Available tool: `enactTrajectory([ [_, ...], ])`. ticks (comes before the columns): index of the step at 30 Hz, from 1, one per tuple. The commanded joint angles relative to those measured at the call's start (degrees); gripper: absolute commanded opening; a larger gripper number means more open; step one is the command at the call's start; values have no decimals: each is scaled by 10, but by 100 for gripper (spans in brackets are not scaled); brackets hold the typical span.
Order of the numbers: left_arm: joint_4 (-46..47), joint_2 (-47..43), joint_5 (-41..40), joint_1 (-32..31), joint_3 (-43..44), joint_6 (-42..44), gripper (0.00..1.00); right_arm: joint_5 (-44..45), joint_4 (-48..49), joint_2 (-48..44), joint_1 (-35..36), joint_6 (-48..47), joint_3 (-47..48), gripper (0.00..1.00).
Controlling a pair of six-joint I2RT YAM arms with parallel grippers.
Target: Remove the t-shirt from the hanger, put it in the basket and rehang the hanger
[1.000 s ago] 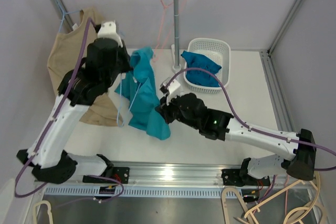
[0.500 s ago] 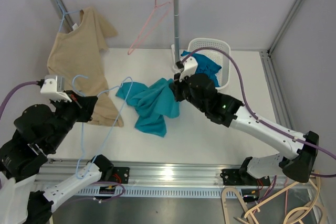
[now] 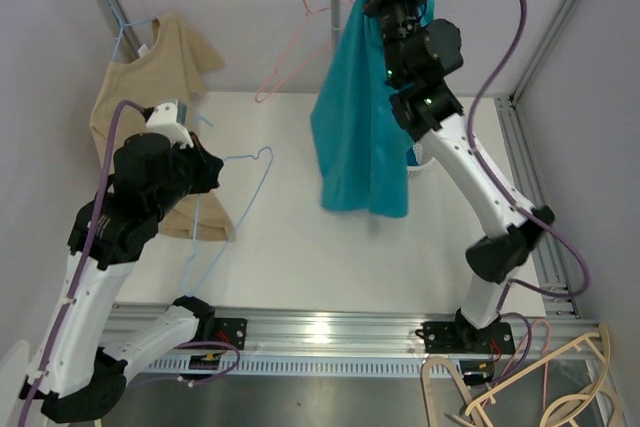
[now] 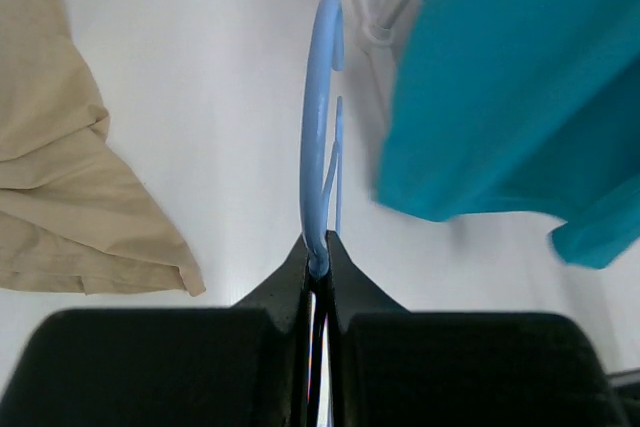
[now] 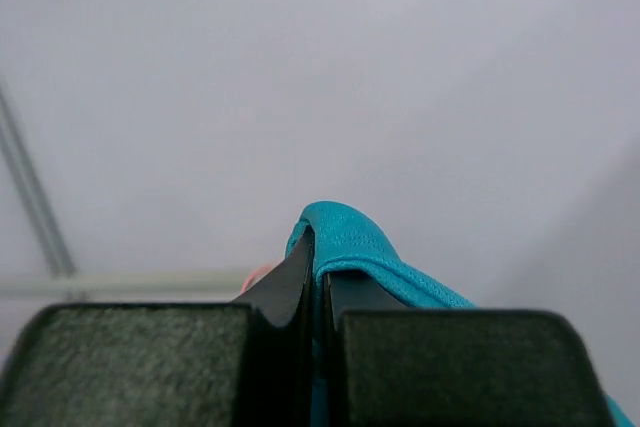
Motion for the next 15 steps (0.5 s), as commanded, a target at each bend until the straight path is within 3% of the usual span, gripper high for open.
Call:
enactTrajectory([
  [1,47,11,51,52,17,5,1,-10,236,93,-29,-83,87,0],
  [5,36,52,71,110,43,6,1,-42,236,216,-57,-78,269,0],
  [8,68,71,99,143,47,-24,1,-48,296,242,-94,-8,267,0],
  [11,116,79,79,149,33,-48,1,-23,278,270,-129,23,318,0],
  [15,137,132,36,150,54,-39,1,-8,265,240,-158,57,245,0],
])
